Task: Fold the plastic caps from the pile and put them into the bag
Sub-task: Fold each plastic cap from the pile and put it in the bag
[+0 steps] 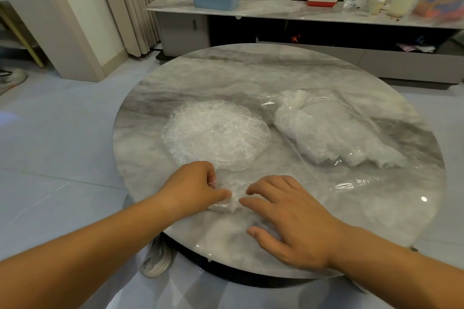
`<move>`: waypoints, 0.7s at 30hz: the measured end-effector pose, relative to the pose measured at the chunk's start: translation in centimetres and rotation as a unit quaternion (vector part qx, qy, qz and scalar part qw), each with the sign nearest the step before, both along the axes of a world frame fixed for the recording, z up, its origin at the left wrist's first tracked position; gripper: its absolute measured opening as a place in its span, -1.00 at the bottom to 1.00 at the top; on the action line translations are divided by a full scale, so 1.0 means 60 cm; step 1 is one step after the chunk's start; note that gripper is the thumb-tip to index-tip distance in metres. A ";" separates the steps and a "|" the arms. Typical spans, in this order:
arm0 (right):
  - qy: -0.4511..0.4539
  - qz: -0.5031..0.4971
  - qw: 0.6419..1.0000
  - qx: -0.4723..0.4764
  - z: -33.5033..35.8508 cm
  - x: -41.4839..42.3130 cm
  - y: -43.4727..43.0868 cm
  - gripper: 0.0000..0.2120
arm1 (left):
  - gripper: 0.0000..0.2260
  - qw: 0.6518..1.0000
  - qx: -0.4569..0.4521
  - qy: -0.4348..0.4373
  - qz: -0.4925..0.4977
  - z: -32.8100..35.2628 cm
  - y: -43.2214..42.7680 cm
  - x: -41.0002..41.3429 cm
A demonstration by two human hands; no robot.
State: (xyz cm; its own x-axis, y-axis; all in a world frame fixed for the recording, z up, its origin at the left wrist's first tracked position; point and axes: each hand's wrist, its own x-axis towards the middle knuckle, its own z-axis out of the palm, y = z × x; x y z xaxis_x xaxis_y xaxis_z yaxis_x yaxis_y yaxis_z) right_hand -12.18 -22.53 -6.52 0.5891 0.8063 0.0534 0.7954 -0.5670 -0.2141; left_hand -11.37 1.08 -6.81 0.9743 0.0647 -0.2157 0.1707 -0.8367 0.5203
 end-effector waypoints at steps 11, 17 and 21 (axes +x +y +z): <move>0.046 -0.002 0.997 -0.054 -0.015 -0.009 0.012 -0.52 | -0.74 0.860 -0.465 0.175 0.114 0.006 -0.012 -0.005; 0.064 0.020 0.997 -0.029 -0.018 -0.009 -0.001 -0.57 | -0.67 0.809 -0.542 0.194 0.115 0.006 -0.033 -0.010; 0.055 -0.004 0.997 0.047 -0.021 -0.007 -0.028 -0.69 | -0.76 0.808 -0.543 0.198 0.115 0.005 -0.037 -0.014</move>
